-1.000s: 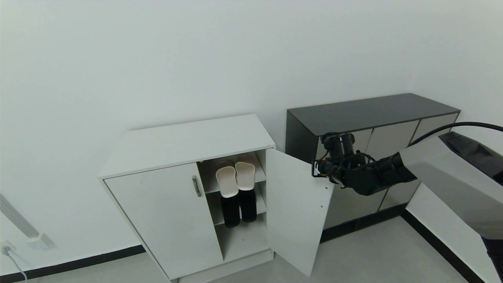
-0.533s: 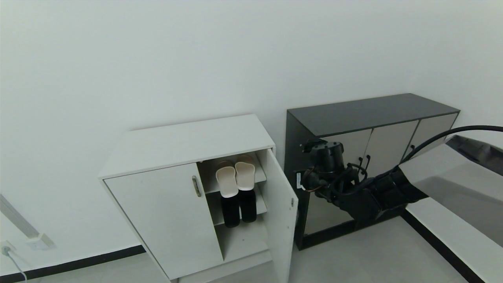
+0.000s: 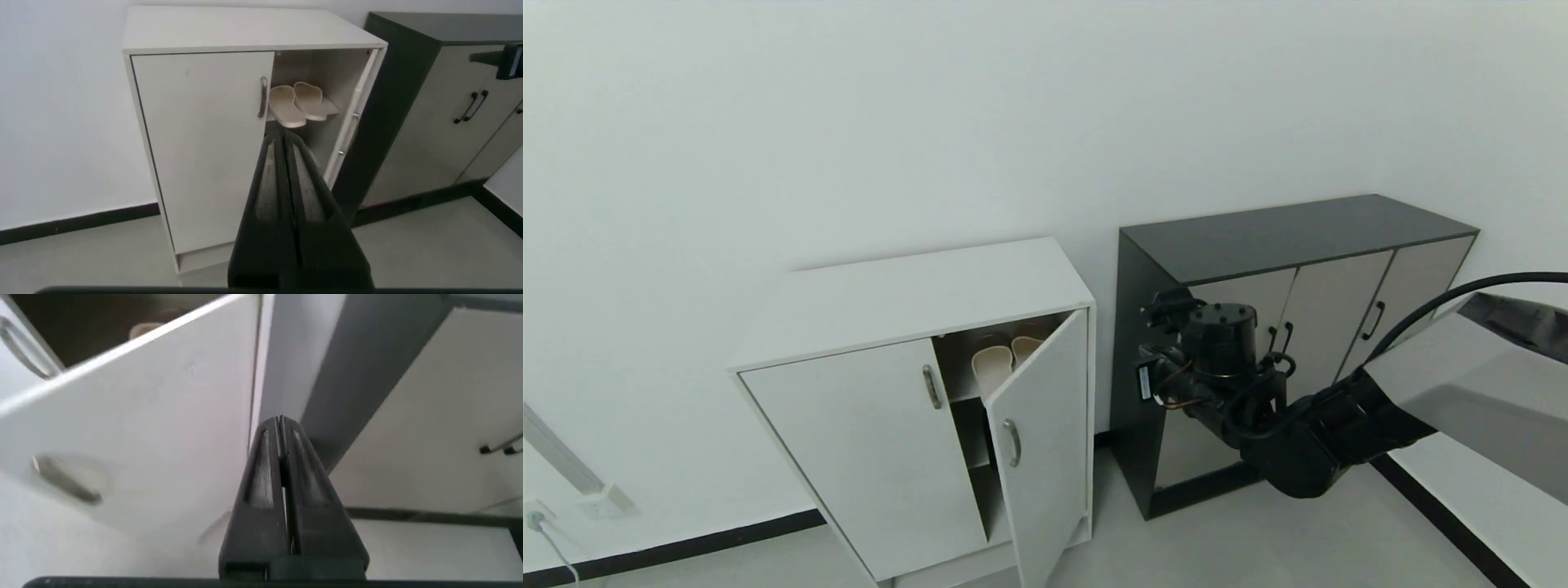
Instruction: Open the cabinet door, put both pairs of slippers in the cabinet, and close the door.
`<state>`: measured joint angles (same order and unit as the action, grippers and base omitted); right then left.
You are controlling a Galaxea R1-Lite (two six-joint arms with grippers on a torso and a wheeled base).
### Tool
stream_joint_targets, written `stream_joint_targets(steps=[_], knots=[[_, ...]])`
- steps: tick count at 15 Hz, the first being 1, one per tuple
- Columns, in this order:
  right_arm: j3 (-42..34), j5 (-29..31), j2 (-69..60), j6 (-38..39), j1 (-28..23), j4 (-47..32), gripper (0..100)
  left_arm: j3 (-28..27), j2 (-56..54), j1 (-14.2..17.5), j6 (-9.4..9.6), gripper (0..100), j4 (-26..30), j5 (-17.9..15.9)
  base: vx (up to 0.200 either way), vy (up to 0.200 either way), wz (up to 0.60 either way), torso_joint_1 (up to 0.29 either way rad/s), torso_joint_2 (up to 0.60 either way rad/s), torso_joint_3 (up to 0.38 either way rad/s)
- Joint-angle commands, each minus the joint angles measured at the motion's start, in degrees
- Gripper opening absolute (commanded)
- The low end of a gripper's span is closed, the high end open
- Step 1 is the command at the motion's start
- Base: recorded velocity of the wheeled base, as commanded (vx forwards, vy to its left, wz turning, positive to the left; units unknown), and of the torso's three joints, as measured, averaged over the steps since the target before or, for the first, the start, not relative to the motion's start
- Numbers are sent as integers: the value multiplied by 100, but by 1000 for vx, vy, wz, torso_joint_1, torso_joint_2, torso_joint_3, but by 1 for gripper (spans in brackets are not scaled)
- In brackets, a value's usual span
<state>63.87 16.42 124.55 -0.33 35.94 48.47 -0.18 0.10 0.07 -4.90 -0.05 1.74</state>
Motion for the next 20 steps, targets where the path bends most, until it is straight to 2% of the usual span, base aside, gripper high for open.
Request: stream_joint_targets(steps=[1, 5, 8, 9, 12, 14, 18, 20], knots=[[-94, 1, 8, -20, 62, 22, 0, 1, -1, 1, -2, 0, -4, 1, 0, 0, 600, -7, -2, 2], [-146, -271, 17, 15, 71, 66, 0, 9, 8, 1, -2, 0, -4, 1, 0, 0, 600, 4, 1, 4], [-498, -658, 78, -37, 62, 725, 0, 1, 8, 1, -2, 0, -4, 1, 0, 0, 0, 0, 0, 0], [-691, -833, 87, -73, 62, 919, 0, 1, -1, 1, -2, 0, -4, 1, 0, 0, 0, 0, 0, 0], [-1685, -1958, -1, -116, 62, 1929, 0, 9, -1, 1, -2, 0, -4, 1, 0, 0, 0, 0, 0, 0], [-2273, -2336, -1, -116, 71, 2404, 0, 1, -1, 1, -2, 0, -4, 1, 0, 0, 0, 0, 0, 0], [-3170, -2521, 157, -99, 150, 3239, 0, 1, -1, 1, 7, 0, -4, -7, 0, 0, 0, 0, 0, 0], [-3425, -2521, 333, -108, 203, 3678, 0, 9, -1, 1, 7, 0, -4, -7, 200, 0, 0, 0, -2, 2]])
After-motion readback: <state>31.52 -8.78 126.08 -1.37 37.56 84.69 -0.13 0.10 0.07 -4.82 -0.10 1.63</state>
